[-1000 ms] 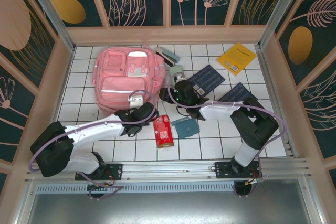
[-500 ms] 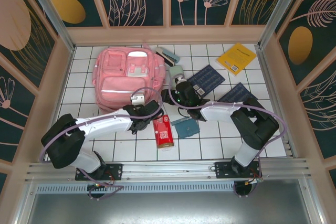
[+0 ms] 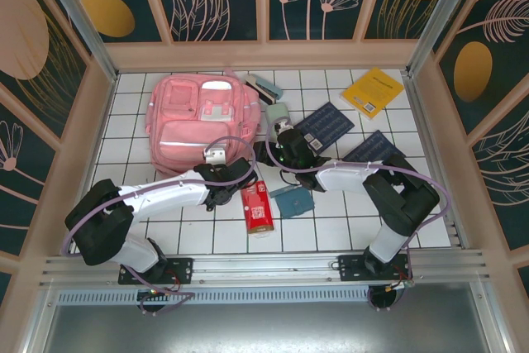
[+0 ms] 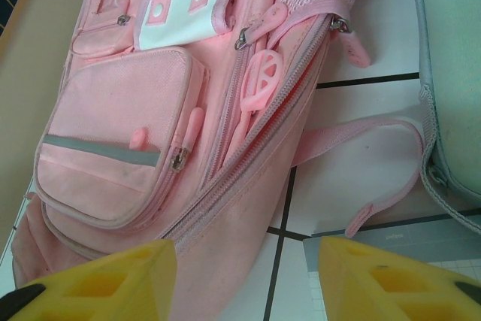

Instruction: Pack books, pencil case, and school supplies into a backpack

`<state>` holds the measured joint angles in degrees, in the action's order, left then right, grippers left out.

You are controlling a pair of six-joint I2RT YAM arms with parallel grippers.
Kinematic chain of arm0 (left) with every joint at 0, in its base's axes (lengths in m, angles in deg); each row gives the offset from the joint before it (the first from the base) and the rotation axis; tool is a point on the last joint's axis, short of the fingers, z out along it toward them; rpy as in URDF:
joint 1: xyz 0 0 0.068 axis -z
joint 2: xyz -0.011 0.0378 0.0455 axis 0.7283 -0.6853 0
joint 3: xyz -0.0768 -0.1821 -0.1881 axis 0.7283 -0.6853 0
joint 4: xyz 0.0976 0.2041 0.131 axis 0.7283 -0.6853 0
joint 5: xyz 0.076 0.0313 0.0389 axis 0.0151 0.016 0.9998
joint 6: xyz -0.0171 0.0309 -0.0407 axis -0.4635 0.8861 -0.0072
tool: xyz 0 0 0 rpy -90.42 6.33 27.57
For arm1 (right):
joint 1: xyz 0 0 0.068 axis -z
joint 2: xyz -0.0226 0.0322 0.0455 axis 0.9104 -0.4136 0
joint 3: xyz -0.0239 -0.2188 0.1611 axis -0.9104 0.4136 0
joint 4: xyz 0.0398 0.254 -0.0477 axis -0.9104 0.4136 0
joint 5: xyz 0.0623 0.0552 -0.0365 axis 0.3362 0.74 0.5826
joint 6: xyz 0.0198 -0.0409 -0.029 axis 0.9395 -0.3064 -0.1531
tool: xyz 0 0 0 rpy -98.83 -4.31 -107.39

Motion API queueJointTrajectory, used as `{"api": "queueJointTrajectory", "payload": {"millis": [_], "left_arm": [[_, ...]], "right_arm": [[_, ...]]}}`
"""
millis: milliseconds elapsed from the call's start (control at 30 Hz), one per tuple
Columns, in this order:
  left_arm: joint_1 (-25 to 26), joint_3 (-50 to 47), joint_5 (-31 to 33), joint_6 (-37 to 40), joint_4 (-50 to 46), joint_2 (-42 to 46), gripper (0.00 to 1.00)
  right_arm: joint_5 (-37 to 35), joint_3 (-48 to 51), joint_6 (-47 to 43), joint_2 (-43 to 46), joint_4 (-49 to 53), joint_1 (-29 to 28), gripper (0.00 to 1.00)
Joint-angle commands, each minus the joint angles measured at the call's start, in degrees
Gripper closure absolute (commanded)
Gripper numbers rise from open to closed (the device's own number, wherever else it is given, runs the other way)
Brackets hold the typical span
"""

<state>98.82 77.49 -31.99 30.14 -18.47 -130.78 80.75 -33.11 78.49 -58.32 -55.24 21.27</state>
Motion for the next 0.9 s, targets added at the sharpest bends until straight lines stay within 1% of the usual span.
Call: {"api": "queueJointTrajectory", "payload": {"millis": [0,267,467,567,700,867], "left_arm": [[-0.1,0.0,0.4,0.9,0.8,0.2,0.74],[-0.5,-2.1,-1.6,3.3,5.0,0.7,0.73],[-1.2,-3.2,-2.8,3.7,6.4,1.5,0.74],[-1.4,-3.5,-3.2,4.0,6.7,1.7,0.79],[-1.6,-3.9,-4.3,4.1,7.8,2.3,0.8],[-1.7,-5.8,-7.6,6.4,12.2,4.9,0.77]], "right_arm": [[0.9,0.6,-0.7,2.0,-2.3,0.0,0.47],[0.8,0.5,-0.8,1.9,-2.2,-0.1,0.47],[0.7,0.5,-0.8,2.0,-2.1,-0.1,0.47],[0.7,0.5,-0.8,1.8,-2.1,-0.1,0.47],[0.7,0.5,-0.8,1.8,-2.1,-0.2,0.47],[0.7,0.4,-0.9,1.8,-2.0,-0.2,0.47]]}}
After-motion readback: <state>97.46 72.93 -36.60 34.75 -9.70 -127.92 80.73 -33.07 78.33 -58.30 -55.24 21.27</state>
